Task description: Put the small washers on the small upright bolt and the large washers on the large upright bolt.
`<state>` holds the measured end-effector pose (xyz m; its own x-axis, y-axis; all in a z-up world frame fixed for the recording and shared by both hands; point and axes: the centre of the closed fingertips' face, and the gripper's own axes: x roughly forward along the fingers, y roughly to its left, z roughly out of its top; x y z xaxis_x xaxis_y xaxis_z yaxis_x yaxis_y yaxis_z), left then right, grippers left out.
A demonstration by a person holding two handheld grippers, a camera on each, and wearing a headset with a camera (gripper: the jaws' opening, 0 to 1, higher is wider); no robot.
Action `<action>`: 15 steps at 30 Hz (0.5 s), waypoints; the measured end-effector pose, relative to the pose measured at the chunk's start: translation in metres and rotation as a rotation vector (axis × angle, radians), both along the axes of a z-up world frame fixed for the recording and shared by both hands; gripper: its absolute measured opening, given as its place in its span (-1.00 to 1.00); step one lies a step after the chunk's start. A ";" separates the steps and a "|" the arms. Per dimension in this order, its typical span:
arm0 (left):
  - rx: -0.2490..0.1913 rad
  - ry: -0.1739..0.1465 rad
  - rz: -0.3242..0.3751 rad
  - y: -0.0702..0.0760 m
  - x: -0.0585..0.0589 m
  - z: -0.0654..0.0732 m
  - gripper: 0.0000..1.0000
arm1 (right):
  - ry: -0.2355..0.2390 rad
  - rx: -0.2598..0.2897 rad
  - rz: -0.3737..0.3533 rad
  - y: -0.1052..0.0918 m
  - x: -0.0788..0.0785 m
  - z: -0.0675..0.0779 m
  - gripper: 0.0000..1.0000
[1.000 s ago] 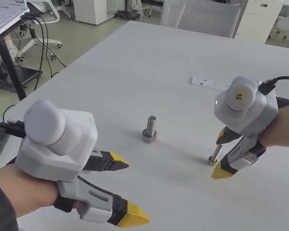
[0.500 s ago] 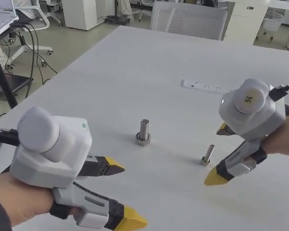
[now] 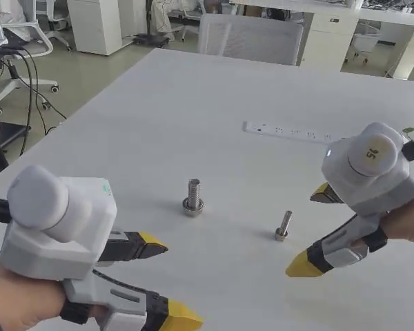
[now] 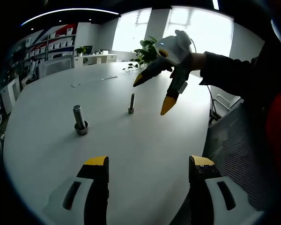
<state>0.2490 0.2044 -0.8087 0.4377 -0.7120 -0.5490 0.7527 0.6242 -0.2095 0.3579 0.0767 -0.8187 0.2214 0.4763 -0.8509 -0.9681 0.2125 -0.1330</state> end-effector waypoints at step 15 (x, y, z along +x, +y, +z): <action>-0.013 -0.021 0.015 0.003 -0.002 0.004 0.38 | -0.008 0.125 -0.101 -0.005 -0.034 0.008 0.74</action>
